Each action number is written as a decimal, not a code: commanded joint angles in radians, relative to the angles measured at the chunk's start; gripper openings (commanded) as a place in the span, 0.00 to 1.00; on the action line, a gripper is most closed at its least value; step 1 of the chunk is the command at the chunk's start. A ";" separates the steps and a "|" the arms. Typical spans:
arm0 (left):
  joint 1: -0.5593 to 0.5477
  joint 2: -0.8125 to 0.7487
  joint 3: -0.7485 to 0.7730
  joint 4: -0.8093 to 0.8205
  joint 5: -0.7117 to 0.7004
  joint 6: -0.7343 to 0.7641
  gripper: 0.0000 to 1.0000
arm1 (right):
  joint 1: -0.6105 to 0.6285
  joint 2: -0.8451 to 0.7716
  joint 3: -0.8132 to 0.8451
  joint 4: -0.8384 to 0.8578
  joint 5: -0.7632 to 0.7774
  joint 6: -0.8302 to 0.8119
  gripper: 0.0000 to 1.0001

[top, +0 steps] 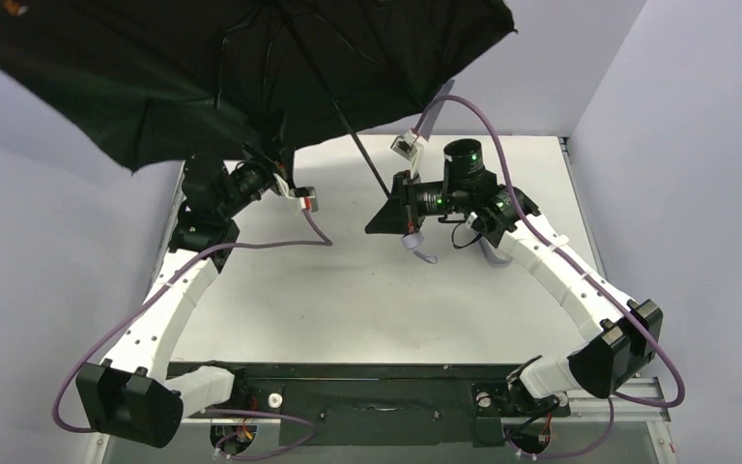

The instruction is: Open the umbrella

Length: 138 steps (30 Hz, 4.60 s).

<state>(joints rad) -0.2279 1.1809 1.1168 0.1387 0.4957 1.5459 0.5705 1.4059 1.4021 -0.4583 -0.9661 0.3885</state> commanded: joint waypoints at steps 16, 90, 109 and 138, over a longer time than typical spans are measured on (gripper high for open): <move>0.034 -0.125 0.150 -0.071 -0.207 -1.946 0.77 | 0.116 0.039 -0.019 0.606 0.003 0.182 0.00; -0.162 0.404 -0.135 0.723 0.007 -2.440 0.06 | 0.199 -0.643 -0.820 0.093 0.817 -1.042 0.82; -0.150 0.273 -0.397 0.549 -0.010 -2.253 0.97 | 0.257 -0.632 -0.865 0.113 0.885 -1.043 0.83; -0.080 -0.304 -0.299 -0.747 -0.618 -1.114 0.97 | 0.205 -0.794 -0.761 -0.038 1.024 -0.866 0.89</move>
<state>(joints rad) -0.3122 0.9611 0.8021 -0.5293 0.0757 0.3214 0.7929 0.6765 0.6079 -0.4458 -0.0288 -0.5129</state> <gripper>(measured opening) 0.969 0.885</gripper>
